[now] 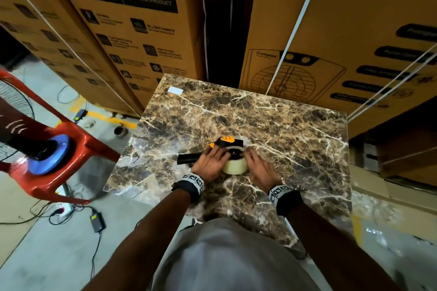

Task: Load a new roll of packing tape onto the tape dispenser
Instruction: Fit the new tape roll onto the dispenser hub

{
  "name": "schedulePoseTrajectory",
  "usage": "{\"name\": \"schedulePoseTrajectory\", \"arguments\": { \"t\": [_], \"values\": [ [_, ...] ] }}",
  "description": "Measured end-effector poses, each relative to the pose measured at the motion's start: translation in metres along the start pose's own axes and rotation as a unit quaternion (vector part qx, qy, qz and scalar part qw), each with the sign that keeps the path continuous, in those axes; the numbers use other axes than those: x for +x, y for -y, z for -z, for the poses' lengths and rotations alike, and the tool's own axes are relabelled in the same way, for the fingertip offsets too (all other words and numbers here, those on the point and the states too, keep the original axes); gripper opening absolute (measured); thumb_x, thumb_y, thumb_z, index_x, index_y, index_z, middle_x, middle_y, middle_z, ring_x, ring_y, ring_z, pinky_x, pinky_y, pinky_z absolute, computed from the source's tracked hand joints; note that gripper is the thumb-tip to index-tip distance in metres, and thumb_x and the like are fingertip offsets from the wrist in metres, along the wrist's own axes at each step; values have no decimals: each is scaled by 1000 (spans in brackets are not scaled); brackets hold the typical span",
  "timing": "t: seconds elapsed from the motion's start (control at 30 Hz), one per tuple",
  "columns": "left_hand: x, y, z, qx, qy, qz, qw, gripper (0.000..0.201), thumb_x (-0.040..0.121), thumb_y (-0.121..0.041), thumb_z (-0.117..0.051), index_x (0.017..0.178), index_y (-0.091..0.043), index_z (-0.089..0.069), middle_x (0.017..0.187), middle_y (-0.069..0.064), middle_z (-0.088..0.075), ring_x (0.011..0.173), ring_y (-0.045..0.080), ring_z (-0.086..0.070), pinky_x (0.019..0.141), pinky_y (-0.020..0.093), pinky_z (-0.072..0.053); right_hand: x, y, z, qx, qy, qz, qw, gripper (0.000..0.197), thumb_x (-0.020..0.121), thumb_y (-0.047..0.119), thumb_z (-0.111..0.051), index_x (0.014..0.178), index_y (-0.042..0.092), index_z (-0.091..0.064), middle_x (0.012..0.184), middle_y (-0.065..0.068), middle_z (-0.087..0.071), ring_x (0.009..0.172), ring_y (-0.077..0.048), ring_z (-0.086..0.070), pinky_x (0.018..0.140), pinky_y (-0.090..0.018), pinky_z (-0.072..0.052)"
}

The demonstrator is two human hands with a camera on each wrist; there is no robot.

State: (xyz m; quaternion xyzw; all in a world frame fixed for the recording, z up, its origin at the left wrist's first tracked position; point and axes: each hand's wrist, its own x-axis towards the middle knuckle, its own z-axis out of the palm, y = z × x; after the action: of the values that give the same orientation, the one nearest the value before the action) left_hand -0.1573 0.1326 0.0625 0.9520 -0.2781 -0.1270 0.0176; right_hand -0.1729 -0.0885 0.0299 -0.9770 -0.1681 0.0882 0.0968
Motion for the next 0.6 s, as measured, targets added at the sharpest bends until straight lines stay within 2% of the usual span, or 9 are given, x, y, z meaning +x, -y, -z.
{"name": "schedulePoseTrajectory", "arguments": {
  "t": [0.07, 0.1, 0.17, 0.27, 0.3, 0.37, 0.5, 0.53, 0.6],
  "values": [
    [-4, 1, -12, -11, 7, 7, 1000, 63, 65, -15, -76, 125, -12, -57, 128, 15, -63, 119, 36, -60, 82, 44, -59, -4, 1, -9, -63, 17, 20, 998, 72, 87, 13, -64, 151, 17, -32, 161, -8, -38, 75, -19, -71, 63, -33, -59],
    [-6, 3, -17, -29, 14, 22, 999, 70, 65, -17, -74, 130, -11, -50, 131, 17, -59, 122, 37, -55, 83, 45, -60, -3, 1, -10, -74, 25, 18, 997, 69, 88, 16, -63, 150, 19, -33, 159, -6, -43, 70, -16, -69, 59, -29, -58],
    [-12, 10, -25, -69, 20, 72, 995, 82, 71, -26, -70, 141, -9, -31, 140, 21, -48, 130, 41, -42, 93, 51, -55, -1, 1, -11, -94, 15, 21, 995, 64, 89, 17, -61, 149, 24, -38, 157, -1, -47, 77, -13, -72, 59, -25, -59],
    [-22, 31, -40, -103, 51, 180, 977, 97, 76, -39, -69, 152, -2, -20, 146, 27, -40, 136, 47, -36, 110, 54, -38, -3, -3, -20, -89, 50, 27, 994, 87, 77, -2, -74, 152, 23, -37, 161, -11, -36, 95, -26, -72, 64, -36, -61],
    [-26, 37, -42, -118, 65, 206, 969, 96, 78, -40, -68, 153, -1, -21, 142, 27, -45, 132, 46, -42, 109, 51, -39, -3, -4, -22, -73, 70, 15, 995, 94, 71, -6, -78, 151, 21, -37, 161, -14, -36, 100, -31, -71, 66, -40, -63],
    [-30, 46, -48, -116, 88, 211, 967, 80, 83, -42, -64, 147, -5, -33, 132, 22, -56, 124, 41, -51, 103, 46, -42, 0, -4, -24, -49, 100, -8, 994, 96, 64, -10, -82, 149, 15, -45, 158, -21, -39, 101, -37, -72, 68, -42, -63],
    [-28, 46, -49, -85, 116, 168, 975, 59, 86, -46, -62, 131, -10, -50, 122, 15, -65, 114, 37, -61, 91, 43, -50, 0, -5, -24, 19, 92, -41, 995, 75, 84, -13, -59, 153, 10, -40, 165, -18, -22, 102, -34, -70, 62, -28, -54],
    [-27, 43, -52, -107, 119, 172, 972, 58, 84, -48, -64, 128, -12, -51, 119, 14, -67, 111, 38, -63, 89, 44, -51, -1, -4, -25, 60, 75, -67, 993, 74, 84, -13, -56, 152, 10, -42, 164, -17, -23, 107, -36, -67, 64, -29, -55],
    [-25, 35, -50, -165, 105, 192, 962, 59, 80, -55, -66, 125, -18, -52, 114, 12, -69, 106, 37, -66, 86, 44, -52, -1, 1, -24, 151, 7, -120, 981, 73, 78, -13, -58, 146, 11, -49, 157, -17, -33, 119, -39, -60, 82, -38, -58]
  ]
}}
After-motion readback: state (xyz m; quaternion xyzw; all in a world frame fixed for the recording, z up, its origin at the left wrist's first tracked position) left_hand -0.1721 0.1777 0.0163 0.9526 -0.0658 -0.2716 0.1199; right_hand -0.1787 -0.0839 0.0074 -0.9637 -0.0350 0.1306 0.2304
